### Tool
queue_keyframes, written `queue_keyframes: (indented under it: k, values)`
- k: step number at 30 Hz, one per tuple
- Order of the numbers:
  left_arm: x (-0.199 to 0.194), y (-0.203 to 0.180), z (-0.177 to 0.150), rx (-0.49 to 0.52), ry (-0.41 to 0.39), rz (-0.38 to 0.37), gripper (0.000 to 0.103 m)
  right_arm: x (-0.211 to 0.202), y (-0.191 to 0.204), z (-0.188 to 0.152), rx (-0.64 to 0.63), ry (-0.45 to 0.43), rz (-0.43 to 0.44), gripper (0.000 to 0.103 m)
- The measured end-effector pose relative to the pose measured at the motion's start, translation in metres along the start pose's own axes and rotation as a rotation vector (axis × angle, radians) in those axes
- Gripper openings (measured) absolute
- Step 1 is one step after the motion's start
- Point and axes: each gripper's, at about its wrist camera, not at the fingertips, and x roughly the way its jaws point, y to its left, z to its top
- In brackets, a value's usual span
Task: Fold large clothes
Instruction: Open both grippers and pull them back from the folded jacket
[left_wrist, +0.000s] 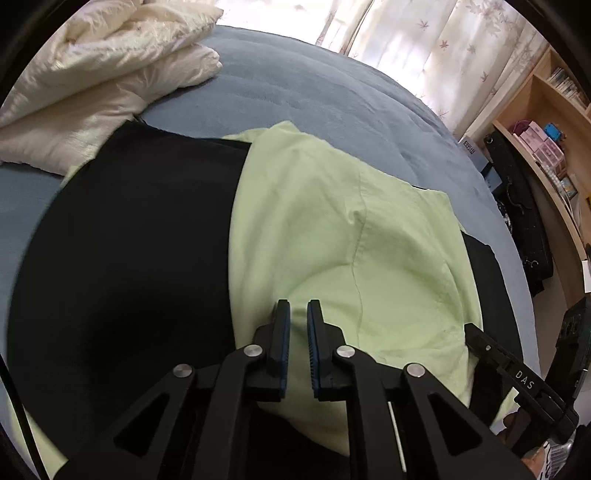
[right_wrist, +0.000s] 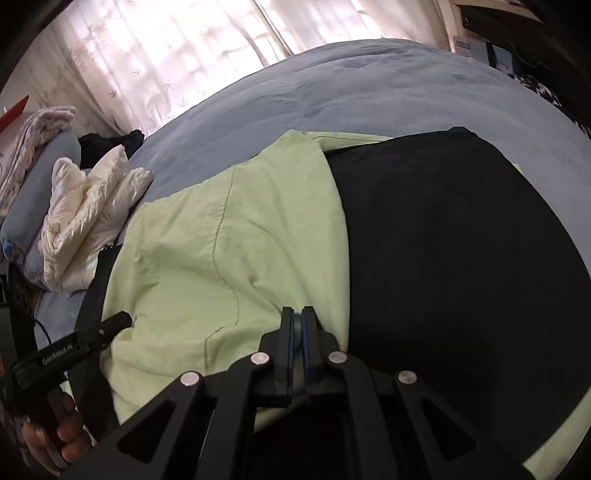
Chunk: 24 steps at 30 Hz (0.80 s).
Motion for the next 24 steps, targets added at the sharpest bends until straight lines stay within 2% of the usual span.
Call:
queue_keyframes:
  k: [4,10,14,16,20,24]
  values:
    - [-0.045,-0.011,-0.001,0.001,-0.051,0.021,0.022,-0.033,0.015,-0.003,0.014,-0.031,0.044,0.004]
    - [-0.159,-0.031,-0.004,0.038,-0.210,0.039,0.033,-0.117,0.046,-0.004,-0.018,-0.115,0.141,0.005]
    - [-0.239,-0.043,-0.014,0.051,-0.335,0.037,0.055,-0.180,0.074,-0.010,-0.081,-0.192,0.195,0.008]
    - [-0.279,-0.048,-0.025,0.060,-0.400,0.043,0.060,-0.214,0.088,-0.016,-0.113,-0.242,0.227,0.020]
    - [-0.332,-0.052,-0.048,0.064,-0.456,0.039,0.069,-0.266,0.106,-0.031,-0.156,-0.317,0.245,0.047]
    - [-0.362,-0.049,-0.073,0.063,-0.458,0.042,0.075,-0.299,0.116,-0.049,-0.171,-0.329,0.267,0.049]
